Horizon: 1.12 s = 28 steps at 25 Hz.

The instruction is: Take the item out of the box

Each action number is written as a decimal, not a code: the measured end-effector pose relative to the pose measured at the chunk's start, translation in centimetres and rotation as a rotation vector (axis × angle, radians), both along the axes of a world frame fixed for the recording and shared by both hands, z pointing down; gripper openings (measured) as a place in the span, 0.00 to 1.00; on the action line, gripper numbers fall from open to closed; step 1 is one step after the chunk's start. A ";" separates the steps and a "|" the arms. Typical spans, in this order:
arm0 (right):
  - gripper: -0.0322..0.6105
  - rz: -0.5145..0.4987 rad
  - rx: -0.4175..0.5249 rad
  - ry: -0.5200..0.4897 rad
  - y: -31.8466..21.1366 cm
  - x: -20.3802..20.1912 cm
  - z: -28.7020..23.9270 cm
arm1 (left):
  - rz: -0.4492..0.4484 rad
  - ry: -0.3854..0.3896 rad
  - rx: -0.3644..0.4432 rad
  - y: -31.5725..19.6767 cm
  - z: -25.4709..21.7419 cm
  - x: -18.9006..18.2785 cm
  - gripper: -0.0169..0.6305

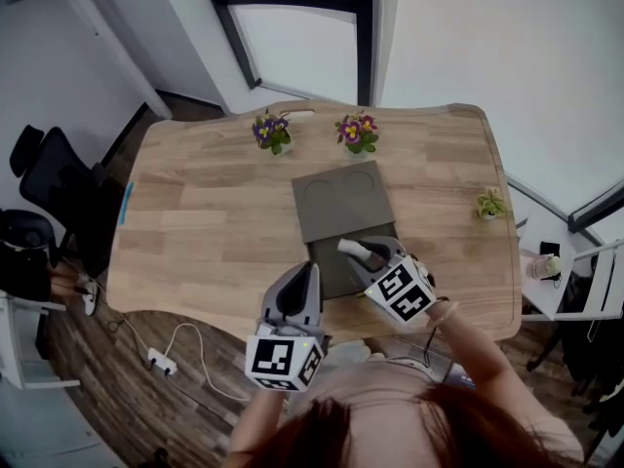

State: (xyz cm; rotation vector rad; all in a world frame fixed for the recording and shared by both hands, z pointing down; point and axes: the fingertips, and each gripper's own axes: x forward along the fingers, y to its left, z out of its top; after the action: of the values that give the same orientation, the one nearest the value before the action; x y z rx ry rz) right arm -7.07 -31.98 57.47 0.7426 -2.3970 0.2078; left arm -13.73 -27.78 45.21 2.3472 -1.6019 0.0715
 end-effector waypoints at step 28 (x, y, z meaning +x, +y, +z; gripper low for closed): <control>0.27 -0.110 -0.183 0.301 -2.6 -0.5 12.5 | 0.058 -0.014 -0.084 -3.0 4.1 -1.4 0.03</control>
State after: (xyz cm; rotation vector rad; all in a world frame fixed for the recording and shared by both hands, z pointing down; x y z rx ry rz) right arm -7.53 -34.62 69.99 0.5163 -2.0933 0.2477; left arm -15.16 -30.76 49.30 2.3339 -1.5066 0.1644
